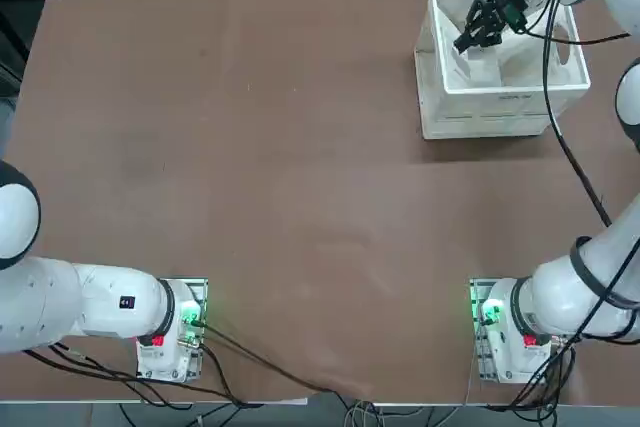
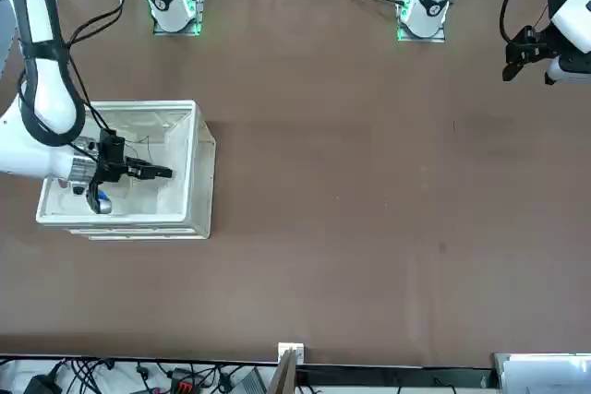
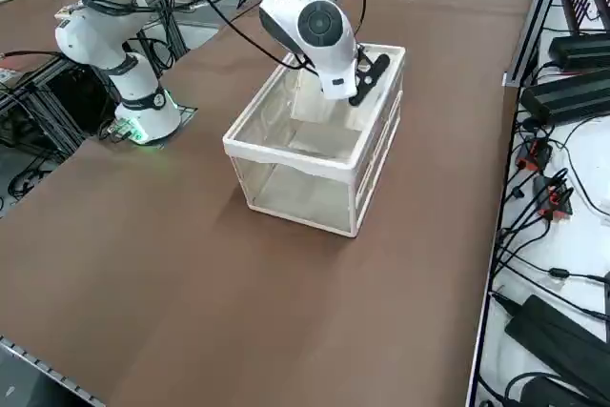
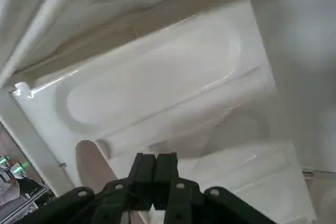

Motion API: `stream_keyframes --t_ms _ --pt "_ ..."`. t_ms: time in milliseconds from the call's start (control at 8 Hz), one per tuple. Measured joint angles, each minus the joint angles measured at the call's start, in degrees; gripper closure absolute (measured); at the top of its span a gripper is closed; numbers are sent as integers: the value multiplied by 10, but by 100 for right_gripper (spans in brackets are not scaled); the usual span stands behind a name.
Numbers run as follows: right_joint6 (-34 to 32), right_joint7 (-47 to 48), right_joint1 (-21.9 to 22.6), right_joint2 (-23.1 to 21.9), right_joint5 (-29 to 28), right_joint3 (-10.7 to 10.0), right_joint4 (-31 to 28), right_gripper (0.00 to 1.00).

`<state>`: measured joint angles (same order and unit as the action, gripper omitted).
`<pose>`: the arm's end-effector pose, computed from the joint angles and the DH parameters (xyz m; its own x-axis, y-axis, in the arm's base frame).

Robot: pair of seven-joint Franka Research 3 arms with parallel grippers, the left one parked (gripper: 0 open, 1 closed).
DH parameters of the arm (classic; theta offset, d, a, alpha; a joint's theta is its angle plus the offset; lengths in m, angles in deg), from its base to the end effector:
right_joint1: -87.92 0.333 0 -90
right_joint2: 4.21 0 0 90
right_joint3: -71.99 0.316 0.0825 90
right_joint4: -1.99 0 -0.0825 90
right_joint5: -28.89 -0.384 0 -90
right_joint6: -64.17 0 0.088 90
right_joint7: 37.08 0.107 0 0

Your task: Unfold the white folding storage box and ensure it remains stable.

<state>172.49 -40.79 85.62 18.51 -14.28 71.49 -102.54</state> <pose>0.6161 0.0208 0.3119 0.9102 -0.2127 -0.3555 -0.3908 -0.7256 -0.5663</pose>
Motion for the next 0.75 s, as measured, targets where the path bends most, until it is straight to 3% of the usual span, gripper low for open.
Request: stream_keyframes --t_ms 375,750 --pt "39 -6 10 8 -25 5 -16 99" --pt "118 -7 55 8 -74 6 -47 99"
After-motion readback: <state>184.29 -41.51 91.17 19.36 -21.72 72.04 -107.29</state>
